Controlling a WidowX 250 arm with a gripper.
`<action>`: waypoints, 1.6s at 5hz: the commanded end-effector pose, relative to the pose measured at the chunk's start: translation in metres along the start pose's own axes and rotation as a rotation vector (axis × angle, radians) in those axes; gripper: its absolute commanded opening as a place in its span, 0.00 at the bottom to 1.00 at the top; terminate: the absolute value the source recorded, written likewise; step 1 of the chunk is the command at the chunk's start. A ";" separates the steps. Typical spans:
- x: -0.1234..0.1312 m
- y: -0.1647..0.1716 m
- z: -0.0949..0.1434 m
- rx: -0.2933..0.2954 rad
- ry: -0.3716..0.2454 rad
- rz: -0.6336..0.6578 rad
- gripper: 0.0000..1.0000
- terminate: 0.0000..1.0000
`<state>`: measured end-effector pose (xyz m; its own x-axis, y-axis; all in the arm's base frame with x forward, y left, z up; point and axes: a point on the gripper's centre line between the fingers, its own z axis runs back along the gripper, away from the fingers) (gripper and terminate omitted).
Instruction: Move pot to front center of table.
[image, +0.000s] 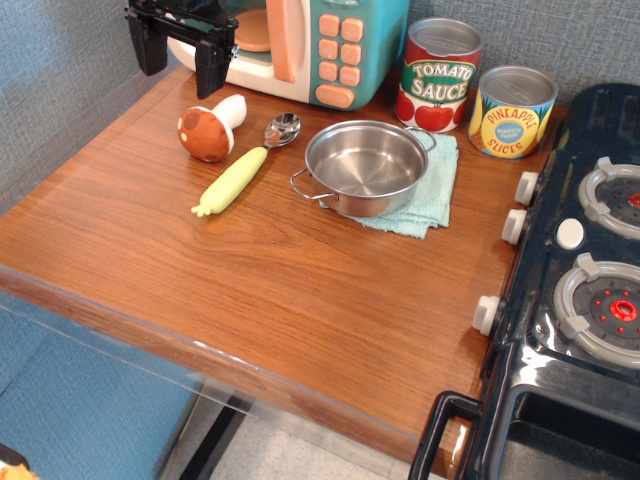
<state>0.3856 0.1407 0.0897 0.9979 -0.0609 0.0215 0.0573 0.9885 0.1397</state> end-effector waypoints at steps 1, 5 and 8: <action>0.000 0.000 0.000 0.000 0.000 0.000 1.00 0.00; 0.044 -0.132 -0.001 -0.127 -0.085 -0.332 1.00 0.00; 0.050 -0.133 -0.031 -0.110 0.026 -0.320 0.00 0.00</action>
<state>0.4257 0.0130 0.0169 0.9297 -0.3585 -0.0844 0.3599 0.9330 0.0006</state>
